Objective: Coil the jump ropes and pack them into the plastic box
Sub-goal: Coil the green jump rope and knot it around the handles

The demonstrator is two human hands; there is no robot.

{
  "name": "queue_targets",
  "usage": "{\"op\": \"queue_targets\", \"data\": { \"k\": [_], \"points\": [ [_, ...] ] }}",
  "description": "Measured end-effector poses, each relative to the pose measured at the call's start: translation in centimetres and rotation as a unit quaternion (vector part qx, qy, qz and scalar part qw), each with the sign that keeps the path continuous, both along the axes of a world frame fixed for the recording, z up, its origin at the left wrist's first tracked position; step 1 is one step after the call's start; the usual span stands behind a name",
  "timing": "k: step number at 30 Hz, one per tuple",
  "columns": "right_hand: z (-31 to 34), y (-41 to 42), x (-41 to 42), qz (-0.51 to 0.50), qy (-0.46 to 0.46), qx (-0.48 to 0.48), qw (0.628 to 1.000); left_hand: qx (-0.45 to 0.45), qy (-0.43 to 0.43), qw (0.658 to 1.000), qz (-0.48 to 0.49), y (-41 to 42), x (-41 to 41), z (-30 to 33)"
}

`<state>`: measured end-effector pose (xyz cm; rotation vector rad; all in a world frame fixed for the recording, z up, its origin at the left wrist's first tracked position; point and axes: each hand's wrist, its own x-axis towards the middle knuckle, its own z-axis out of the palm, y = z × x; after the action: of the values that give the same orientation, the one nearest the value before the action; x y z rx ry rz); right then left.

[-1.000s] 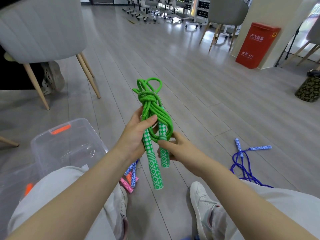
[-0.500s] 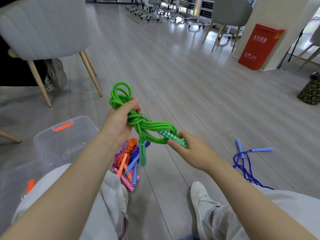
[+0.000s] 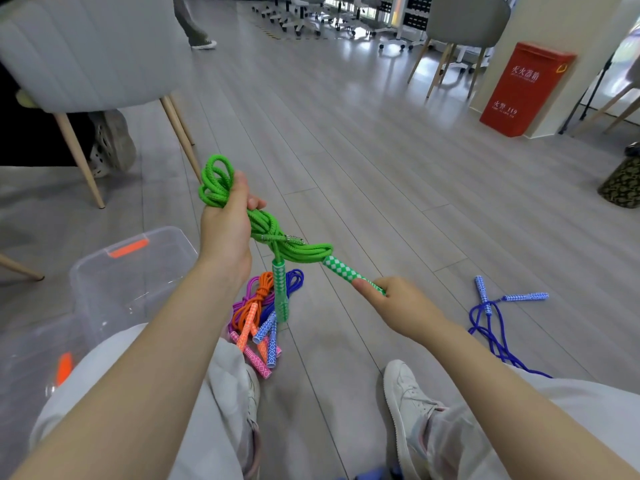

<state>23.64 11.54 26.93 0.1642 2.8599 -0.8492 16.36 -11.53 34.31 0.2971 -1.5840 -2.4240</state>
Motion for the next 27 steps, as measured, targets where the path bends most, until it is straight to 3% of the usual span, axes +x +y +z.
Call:
{"op": "queue_targets", "data": {
  "k": [7, 14, 22, 27],
  "points": [
    [-1.2, 1.3, -0.1, -0.028, -0.034, 0.045, 0.998, 0.076, 0.008, 0.996, 0.042, -1.5, -0.3, 0.6],
    [-1.6, 1.2, -0.3, -0.039, -0.066, 0.052, 0.996, 0.104, -0.03, 0.994, -0.007, -1.2, -0.8, -0.2],
    [-2.5, -0.7, -0.9, -0.011, -0.039, 0.064, 0.997, 0.14, -0.055, 0.987, -0.056, -0.8, -1.5, -0.6],
    [-1.5, -3.6, -0.9, 0.045, 0.083, -0.093, 0.991, 0.105, -0.085, 0.987, -0.082, 0.6, -1.2, -1.3]
  ]
}}
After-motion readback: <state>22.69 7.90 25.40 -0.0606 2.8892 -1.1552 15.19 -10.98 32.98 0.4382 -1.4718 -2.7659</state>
